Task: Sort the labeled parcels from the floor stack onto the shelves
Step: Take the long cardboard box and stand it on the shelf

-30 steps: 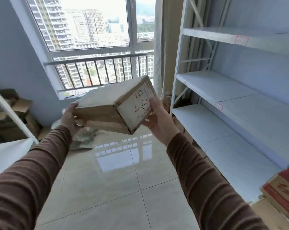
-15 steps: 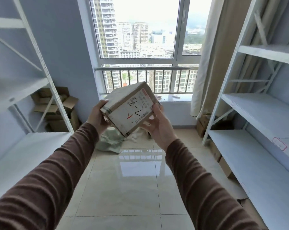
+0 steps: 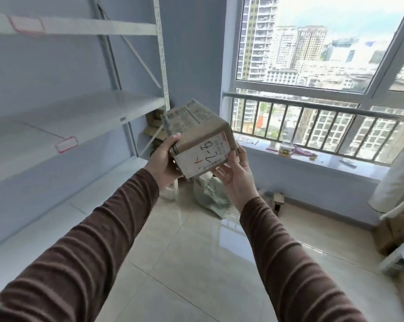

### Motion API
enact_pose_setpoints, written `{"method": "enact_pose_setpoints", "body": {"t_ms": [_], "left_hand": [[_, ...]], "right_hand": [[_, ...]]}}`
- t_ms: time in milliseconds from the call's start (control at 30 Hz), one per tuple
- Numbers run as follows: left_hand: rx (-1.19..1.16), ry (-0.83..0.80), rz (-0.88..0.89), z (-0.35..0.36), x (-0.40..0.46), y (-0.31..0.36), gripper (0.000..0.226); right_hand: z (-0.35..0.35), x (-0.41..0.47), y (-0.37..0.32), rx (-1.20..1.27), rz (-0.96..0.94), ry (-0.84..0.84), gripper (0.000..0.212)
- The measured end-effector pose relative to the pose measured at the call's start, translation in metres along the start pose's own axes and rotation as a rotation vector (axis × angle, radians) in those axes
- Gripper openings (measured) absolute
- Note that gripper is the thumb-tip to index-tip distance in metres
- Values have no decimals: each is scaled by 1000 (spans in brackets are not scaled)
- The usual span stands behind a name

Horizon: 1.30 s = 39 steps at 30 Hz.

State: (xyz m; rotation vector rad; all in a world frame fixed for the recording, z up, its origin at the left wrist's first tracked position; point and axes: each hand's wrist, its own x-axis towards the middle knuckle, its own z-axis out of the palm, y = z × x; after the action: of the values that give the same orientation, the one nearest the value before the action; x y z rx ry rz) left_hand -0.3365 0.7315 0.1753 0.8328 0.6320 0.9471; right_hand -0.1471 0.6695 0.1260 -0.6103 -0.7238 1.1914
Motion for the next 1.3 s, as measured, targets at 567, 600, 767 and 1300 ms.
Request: {"method": "enact_pose_setpoints", "body": {"t_ms": [567,600,767,1300], "left_hand": [[165,485,362,-262,-100,114,48],[199,507,359,-279,-106,118,51],[283,616,350,-338,-128,135,59],[391,700,373,-444,-82,205,100]], "right_hand": [[229,67,207,-131,323,-339,34],[244,68,218,-156,320,-354,34],[304,75,262,-278,308,-445,28],[425,184,362,-492,263,-681,21]]}}
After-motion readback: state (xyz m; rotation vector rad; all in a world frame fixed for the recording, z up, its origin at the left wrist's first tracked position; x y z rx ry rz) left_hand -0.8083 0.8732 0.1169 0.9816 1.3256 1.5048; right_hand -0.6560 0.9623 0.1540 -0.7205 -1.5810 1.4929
